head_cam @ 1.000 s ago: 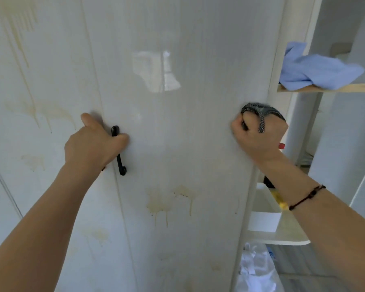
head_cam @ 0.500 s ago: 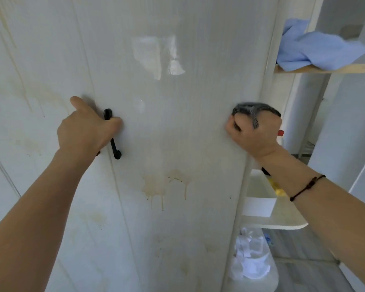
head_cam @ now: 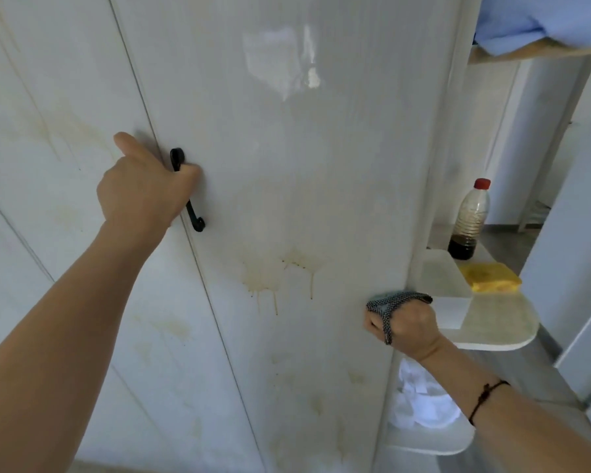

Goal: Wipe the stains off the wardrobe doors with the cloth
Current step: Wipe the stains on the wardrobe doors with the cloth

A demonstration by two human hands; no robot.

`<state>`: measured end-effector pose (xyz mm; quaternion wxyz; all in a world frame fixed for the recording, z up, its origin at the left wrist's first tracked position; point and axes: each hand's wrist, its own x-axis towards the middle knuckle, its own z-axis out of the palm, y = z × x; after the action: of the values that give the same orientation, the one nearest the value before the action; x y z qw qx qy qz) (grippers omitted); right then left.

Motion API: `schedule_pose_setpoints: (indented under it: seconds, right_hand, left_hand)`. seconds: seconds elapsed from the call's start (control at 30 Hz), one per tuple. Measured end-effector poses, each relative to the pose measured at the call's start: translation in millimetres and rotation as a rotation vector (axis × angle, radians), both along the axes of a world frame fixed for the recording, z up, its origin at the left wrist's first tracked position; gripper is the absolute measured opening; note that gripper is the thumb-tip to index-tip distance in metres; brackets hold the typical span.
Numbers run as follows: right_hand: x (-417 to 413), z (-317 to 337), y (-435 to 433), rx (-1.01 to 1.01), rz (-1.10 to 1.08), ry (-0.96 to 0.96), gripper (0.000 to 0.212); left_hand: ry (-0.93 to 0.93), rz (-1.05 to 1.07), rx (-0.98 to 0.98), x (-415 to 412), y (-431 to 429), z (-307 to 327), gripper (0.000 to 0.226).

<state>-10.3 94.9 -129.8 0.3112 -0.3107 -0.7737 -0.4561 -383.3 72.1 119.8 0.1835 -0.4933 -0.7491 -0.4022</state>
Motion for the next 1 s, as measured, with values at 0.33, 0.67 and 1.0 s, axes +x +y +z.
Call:
schedule_pose_setpoints:
  seconds: [0.33, 0.67, 1.0]
  right_hand:
    - [-57, 251, 28, 0.395, -0.026, 0.563, 0.039]
    - [-77, 40, 26, -0.041, 0.053, -0.320, 0.035]
    - [-100, 206, 37, 0.340, 0.037, 0.386, 0.034]
  left_hand:
    - [-0.004, 0.020, 0.039, -6, 10, -7, 0.061]
    - [-0.039, -0.046, 0.037, -13, 11, -6, 0.057]
    - [-0.044, -0.018, 0.052, -15, 17, -9, 0.062]
